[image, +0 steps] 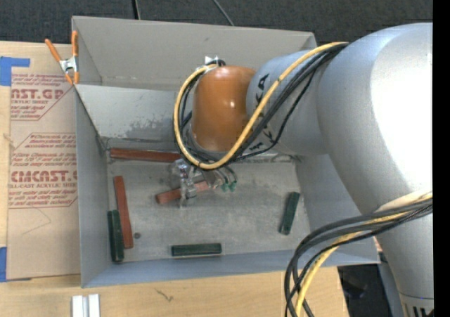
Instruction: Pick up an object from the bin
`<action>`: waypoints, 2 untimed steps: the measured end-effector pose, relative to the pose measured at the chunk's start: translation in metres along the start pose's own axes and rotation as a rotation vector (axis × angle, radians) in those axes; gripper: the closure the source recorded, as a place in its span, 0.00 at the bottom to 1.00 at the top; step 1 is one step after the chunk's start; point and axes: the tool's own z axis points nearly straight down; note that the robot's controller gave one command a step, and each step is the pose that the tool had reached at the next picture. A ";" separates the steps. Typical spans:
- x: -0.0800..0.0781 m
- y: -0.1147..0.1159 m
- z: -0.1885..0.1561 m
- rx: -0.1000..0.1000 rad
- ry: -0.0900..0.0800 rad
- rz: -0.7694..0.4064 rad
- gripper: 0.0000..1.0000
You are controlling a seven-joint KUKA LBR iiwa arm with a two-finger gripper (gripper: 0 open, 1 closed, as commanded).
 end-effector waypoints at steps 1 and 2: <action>0.000 0.000 0.000 0.000 0.000 0.000 1.00; 0.000 0.015 -0.144 0.000 0.000 0.020 1.00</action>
Offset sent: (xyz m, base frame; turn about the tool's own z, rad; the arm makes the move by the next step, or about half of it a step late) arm -0.0056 0.0135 0.1439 0.0197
